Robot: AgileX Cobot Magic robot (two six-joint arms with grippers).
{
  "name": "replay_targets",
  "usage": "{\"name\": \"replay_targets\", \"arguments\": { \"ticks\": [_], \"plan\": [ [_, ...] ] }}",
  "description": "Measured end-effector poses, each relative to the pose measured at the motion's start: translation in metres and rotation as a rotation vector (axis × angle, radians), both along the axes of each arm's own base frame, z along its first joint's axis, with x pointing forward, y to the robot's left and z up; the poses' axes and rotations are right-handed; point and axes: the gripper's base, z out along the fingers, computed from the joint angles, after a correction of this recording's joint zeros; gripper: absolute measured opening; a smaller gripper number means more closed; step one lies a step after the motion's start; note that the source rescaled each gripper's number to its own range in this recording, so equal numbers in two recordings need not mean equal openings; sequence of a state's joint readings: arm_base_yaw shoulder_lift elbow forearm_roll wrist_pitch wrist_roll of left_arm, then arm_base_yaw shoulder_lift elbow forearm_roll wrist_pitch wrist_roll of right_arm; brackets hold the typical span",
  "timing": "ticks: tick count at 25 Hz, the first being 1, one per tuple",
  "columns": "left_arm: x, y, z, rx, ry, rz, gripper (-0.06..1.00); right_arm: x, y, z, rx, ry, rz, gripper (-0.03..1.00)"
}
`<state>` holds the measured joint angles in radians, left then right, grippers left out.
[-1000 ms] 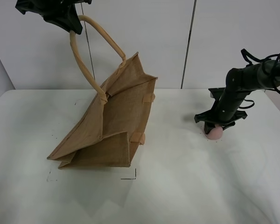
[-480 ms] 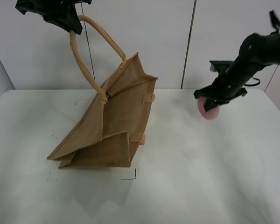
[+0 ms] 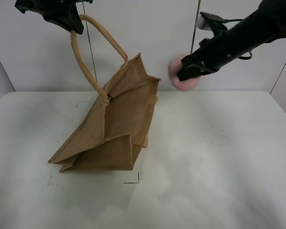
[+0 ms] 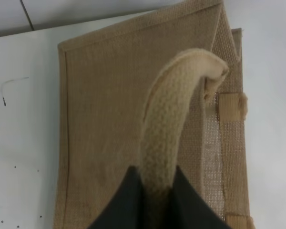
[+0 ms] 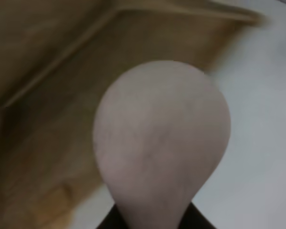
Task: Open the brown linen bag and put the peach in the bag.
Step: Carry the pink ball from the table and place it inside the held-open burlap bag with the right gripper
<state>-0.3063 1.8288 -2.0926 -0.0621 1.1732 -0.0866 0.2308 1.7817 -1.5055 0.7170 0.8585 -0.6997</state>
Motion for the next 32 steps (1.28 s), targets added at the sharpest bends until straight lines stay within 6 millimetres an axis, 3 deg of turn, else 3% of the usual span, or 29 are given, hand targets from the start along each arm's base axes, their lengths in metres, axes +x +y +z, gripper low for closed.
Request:
{"name": "replay_targets", "arguments": {
  "ticks": [5, 11, 15, 19, 25, 26, 29, 32],
  "plan": [
    [-0.002, 0.001, 0.002, -0.002, -0.006, 0.000, 0.00, -0.006, 0.063, -0.017, -0.010, -0.084, 0.097, 0.00],
    [-0.003, 0.001, 0.004, -0.003, -0.009, 0.000, 0.00, -0.008, 0.115, -0.067, -0.084, -0.129, 0.216, 0.00],
    [-0.003, 0.001, 0.004, -0.003, -0.009, 0.000, 0.00, 0.000, 0.133, -0.107, -0.142, -0.175, 0.219, 0.00],
    [-0.003, 0.001, 0.004, -0.003, -0.009, 0.000, 0.00, 0.008, 0.140, -0.133, -0.167, -0.213, 0.177, 0.04],
    [-0.003, 0.001, 0.004, -0.003, -0.009, 0.000, 0.00, 0.003, 0.156, -0.143, -0.173, -0.257, 0.189, 0.36],
    [-0.003, 0.001, 0.004, -0.002, -0.009, 0.000, 0.00, 0.001, 0.158, -0.143, -0.174, -0.261, 0.198, 0.44],
    [-0.003, 0.001, 0.004, -0.001, -0.009, 0.001, 0.00, -0.002, 0.163, -0.143, -0.175, -0.267, 0.214, 0.81],
    [-0.003, 0.001, 0.004, -0.001, -0.010, 0.001, 0.00, -0.002, 0.163, -0.142, -0.172, -0.269, 0.206, 0.96]
  ]
}}
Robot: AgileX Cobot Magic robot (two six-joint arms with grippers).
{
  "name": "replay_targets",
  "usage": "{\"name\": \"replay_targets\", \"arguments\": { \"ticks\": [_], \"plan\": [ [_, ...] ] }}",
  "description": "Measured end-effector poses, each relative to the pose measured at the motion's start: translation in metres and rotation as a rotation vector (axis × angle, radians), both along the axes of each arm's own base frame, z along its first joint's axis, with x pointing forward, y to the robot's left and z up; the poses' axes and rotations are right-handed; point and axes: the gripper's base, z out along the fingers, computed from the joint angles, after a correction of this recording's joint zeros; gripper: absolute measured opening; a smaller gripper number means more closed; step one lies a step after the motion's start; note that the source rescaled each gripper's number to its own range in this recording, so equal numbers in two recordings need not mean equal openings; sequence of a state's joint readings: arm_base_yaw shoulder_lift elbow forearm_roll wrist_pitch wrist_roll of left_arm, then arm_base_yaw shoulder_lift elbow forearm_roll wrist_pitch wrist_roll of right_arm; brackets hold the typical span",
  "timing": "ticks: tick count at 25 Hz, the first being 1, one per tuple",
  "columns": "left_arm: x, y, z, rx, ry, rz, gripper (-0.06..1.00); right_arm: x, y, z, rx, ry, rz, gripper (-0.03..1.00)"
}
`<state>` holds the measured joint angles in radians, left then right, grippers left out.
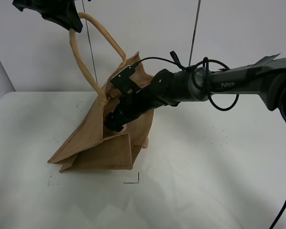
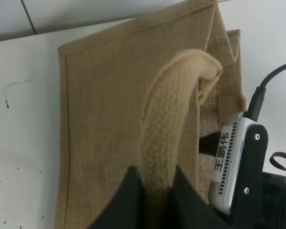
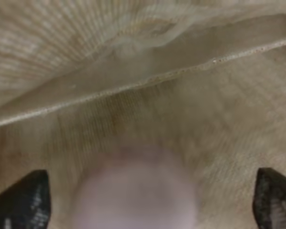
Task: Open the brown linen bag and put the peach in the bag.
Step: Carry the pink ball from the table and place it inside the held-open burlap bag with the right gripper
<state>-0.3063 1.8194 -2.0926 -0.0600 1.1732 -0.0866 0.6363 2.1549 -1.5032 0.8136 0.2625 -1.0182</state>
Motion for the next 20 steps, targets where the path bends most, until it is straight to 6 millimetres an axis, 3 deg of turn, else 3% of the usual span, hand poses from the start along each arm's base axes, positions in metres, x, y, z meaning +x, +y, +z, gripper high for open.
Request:
{"name": "replay_targets", "arguments": {
  "ticks": [6, 9, 15, 20],
  "plan": [
    [0.000, 0.000, 0.000, 0.000, 0.000, 0.000, 0.00, 0.000, -0.006, 0.000, 0.022, 0.082, -0.014, 1.00],
    [0.000, 0.000, 0.000, 0.000, 0.000, 0.000, 0.00, 0.000, -0.016, 0.011, 0.042, 0.142, -0.018, 1.00],
    [0.000, 0.000, 0.000, 0.000, 0.000, 0.000, 0.00, 0.009, -0.063, 0.065, 0.071, 0.158, -0.082, 1.00],
    [0.000, 0.000, 0.000, 0.000, 0.000, 0.000, 0.00, 0.010, -0.101, 0.098, -0.001, 0.281, -0.170, 1.00]
  ]
}}
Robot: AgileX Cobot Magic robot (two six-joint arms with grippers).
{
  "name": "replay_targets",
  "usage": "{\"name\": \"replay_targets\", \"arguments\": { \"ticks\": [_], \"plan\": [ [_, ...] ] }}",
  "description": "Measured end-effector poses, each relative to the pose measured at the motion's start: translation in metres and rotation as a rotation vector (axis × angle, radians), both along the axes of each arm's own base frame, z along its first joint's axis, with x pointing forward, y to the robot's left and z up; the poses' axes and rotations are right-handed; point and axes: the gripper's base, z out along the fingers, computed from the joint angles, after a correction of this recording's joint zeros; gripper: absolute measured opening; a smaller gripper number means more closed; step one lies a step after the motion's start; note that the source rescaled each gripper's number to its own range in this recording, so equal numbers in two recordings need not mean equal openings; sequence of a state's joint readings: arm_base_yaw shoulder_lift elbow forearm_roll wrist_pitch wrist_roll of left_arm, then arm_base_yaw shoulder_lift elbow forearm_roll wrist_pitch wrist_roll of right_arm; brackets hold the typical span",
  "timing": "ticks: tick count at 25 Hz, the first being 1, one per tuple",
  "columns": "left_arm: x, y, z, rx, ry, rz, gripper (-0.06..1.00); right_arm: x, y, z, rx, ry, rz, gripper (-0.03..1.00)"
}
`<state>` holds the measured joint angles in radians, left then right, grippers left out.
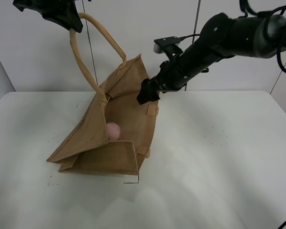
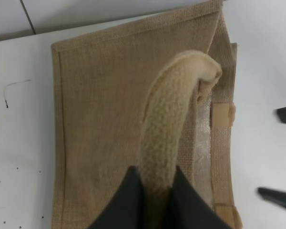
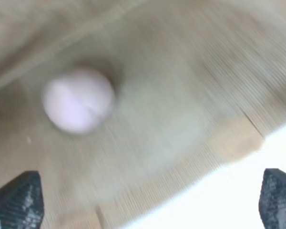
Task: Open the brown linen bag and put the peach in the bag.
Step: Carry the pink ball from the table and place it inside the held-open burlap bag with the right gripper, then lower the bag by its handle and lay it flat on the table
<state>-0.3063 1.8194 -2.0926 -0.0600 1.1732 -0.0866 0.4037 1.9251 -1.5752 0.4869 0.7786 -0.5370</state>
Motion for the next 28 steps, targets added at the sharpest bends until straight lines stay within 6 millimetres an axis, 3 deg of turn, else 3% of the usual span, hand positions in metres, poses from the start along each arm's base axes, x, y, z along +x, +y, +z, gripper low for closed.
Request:
{"name": "replay_targets", "arguments": {
  "ticks": [8, 17, 23, 28],
  "plan": [
    [0.000, 0.000, 0.000, 0.000, 0.000, 0.000, 0.00, 0.011, -0.044, 0.021, -0.293, 0.072, -0.233, 1.00],
    [0.000, 0.000, 0.000, 0.000, 0.000, 0.000, 0.00, 0.032, -0.156, 0.006, -0.295, 0.260, -0.527, 1.00],
    [0.000, 0.000, 0.000, 0.000, 0.000, 0.000, 0.00, 0.029, -0.223, 0.003, -0.260, 0.350, -0.675, 1.00],
    [0.000, 0.000, 0.000, 0.000, 0.000, 0.000, 0.00, 0.025, -0.230, 0.002, -0.247, 0.391, -0.678, 1.00]
  ]
}}
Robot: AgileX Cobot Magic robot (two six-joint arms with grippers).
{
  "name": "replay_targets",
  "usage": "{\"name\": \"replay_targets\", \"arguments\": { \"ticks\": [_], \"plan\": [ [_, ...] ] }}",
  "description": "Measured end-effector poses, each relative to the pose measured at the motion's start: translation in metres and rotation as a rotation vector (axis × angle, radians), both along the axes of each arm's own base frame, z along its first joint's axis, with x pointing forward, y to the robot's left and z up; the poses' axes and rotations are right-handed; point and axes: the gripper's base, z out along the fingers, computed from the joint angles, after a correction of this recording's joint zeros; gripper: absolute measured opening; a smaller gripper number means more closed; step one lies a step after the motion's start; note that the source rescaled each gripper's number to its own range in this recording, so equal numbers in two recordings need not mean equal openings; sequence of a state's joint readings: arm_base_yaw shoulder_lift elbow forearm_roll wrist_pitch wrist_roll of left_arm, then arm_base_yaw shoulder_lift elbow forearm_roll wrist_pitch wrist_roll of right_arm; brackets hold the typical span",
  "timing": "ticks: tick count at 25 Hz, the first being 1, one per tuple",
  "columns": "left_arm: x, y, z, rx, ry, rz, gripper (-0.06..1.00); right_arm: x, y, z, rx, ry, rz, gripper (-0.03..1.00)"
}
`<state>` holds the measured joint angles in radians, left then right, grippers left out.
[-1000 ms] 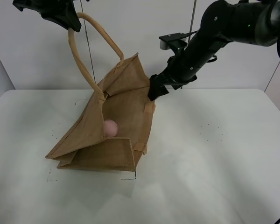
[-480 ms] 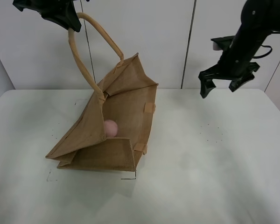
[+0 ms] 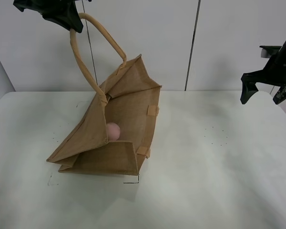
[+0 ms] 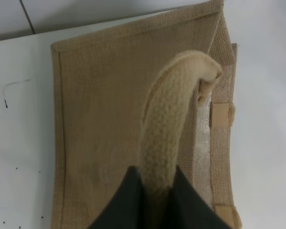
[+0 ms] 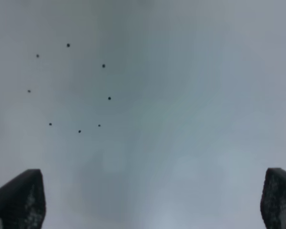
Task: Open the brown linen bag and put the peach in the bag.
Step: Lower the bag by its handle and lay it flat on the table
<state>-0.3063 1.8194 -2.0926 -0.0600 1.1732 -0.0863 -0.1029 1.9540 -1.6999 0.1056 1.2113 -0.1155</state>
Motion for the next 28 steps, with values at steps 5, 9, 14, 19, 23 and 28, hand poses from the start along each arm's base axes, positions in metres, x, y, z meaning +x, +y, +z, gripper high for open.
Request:
{"name": "replay_targets", "arguments": {
  "ticks": [5, 9, 14, 19, 23, 28],
  "plan": [
    [0.000, 0.000, 0.000, 0.000, 0.000, 0.000, 0.00, -0.020, 0.005, 0.005, 0.032, 0.013, 0.006, 1.00],
    [0.000, 0.000, 0.000, 0.000, 0.000, 0.000, 0.00, -0.059, 0.009, 0.007, 0.033, 0.054, 0.027, 1.00],
    [0.000, 0.000, 0.000, 0.000, 0.000, 0.000, 0.00, -0.130, 0.016, 0.010, 0.034, 0.094, 0.033, 1.00],
    [0.000, 0.000, 0.000, 0.000, 0.000, 0.000, 0.00, -0.210, 0.023, 0.008, 0.017, 0.085, 0.039, 1.00],
    [0.000, 0.000, 0.000, 0.000, 0.000, 0.000, 0.00, -0.265, 0.026, -0.002, -0.019, -0.015, 0.038, 1.00],
    [0.000, 0.000, 0.000, 0.000, 0.000, 0.000, 0.00, -0.316, 0.029, -0.010, -0.078, -0.258, 0.027, 1.00]
  ]
}}
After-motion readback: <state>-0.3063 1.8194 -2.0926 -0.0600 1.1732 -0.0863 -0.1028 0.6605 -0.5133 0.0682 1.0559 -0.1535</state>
